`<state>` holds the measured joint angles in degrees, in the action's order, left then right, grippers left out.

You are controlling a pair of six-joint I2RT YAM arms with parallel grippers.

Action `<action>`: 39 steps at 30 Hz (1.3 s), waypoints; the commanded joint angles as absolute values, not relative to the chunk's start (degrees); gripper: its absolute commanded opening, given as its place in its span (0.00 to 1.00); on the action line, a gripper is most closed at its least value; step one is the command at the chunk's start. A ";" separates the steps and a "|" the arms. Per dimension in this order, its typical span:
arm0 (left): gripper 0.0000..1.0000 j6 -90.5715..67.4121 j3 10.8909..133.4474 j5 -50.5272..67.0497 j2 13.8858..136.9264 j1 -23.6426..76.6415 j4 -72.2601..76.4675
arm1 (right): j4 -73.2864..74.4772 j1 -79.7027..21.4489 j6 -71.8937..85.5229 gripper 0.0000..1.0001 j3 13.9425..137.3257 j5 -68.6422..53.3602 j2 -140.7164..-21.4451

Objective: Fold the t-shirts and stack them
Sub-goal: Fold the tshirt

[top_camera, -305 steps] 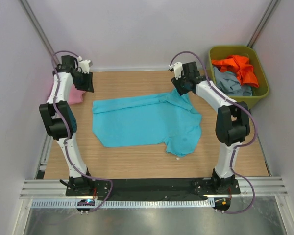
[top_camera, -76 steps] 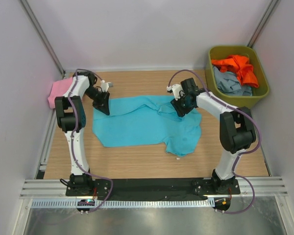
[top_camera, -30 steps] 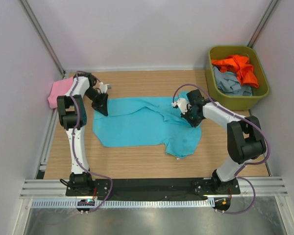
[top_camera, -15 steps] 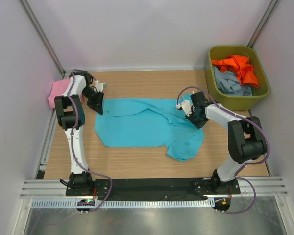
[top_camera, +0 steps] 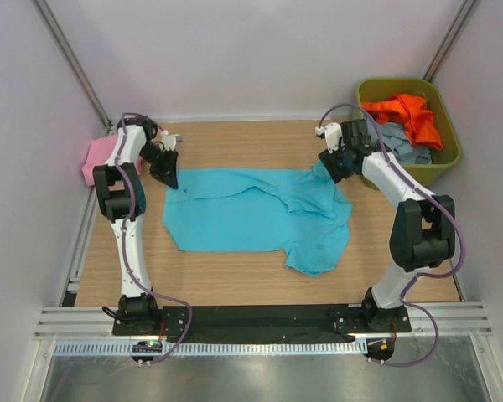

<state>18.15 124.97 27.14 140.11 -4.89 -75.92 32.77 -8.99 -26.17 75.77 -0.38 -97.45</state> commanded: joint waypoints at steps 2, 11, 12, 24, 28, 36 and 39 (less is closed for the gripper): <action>0.15 17.75 124.72 31.64 138.61 -4.39 -80.24 | 31.29 -8.09 -22.06 0.56 80.15 -3.95 -103.88; 0.15 18.19 117.87 32.70 135.18 -3.69 -78.84 | 29.00 -6.50 -20.30 0.55 85.33 -5.62 -113.10; 0.15 18.02 117.95 32.78 135.35 -3.78 -78.75 | 29.00 -6.42 -20.13 0.54 86.04 -5.62 -113.55; 0.15 16.35 119.62 34.19 136.84 -2.99 -78.57 | 29.00 -6.15 -18.19 0.55 97.38 -6.68 -118.82; 0.15 16.08 119.71 34.54 137.37 -2.73 -78.40 | 30.05 -6.15 -17.05 0.55 100.89 -9.48 -121.80; 0.15 17.22 116.81 31.56 137.29 -1.76 -78.40 | 31.21 -6.24 -16.17 0.54 97.92 -9.58 -119.36; 0.14 17.84 116.45 30.06 137.29 -1.76 -77.96 | 31.81 -6.24 -16.87 0.54 93.35 -9.84 -116.73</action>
